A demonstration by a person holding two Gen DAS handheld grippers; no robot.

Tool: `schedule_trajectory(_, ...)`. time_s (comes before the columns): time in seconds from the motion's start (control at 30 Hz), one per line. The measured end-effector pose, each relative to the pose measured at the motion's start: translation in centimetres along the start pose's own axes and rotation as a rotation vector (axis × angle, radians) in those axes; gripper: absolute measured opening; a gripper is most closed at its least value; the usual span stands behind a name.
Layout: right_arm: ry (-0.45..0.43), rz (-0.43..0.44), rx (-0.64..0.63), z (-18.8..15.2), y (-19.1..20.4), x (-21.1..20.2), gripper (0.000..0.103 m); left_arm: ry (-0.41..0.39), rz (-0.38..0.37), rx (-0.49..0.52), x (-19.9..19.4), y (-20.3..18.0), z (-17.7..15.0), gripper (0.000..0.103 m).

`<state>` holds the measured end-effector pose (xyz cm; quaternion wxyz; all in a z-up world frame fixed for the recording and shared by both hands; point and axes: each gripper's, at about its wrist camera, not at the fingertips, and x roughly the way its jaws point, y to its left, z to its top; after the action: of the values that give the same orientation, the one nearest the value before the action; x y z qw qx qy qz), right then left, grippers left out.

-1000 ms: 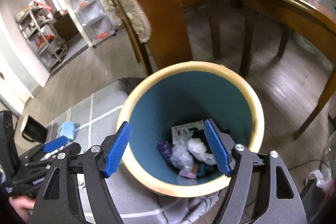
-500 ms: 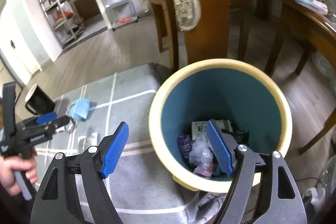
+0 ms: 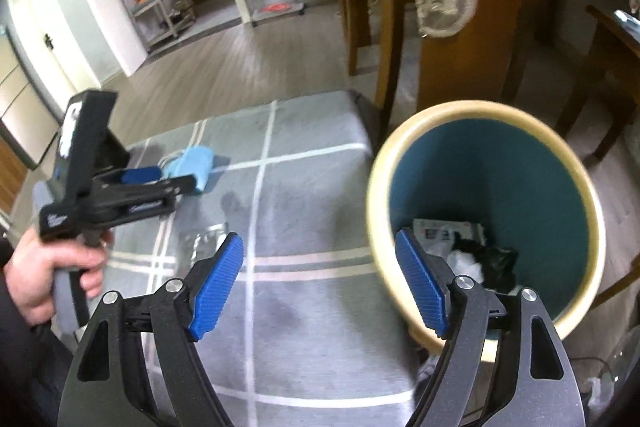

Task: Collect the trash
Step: 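Grasp the blue face mask with the left tool while the right tool moves to the foil tray, then grasp the silver foil tray with the right tool while the left tool holds the mask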

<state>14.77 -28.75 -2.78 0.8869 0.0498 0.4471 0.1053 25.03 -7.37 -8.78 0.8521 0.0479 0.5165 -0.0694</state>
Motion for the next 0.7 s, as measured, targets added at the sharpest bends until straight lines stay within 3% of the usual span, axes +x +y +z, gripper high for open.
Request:
schedule_trajectory(0.17,0.045,0.018,-0.012,-0.1,1.2,1.3,0.083,0.004,0.013,-0.016,0.2,0.4,0.3,0.018)
schedule_trajectory(0.43,0.097,0.026,-0.043,-0.5,3.6,3.3,0.086,-0.101,-0.041,-0.020,-3.6,1.1,-0.1,0.013)
schedule_trajectory(0.7,0.143,0.030,-0.108,-1.2,6.9,5.1,0.089,-0.147,-0.062,-0.044,-7.1,3.5,-2.8,0.013)
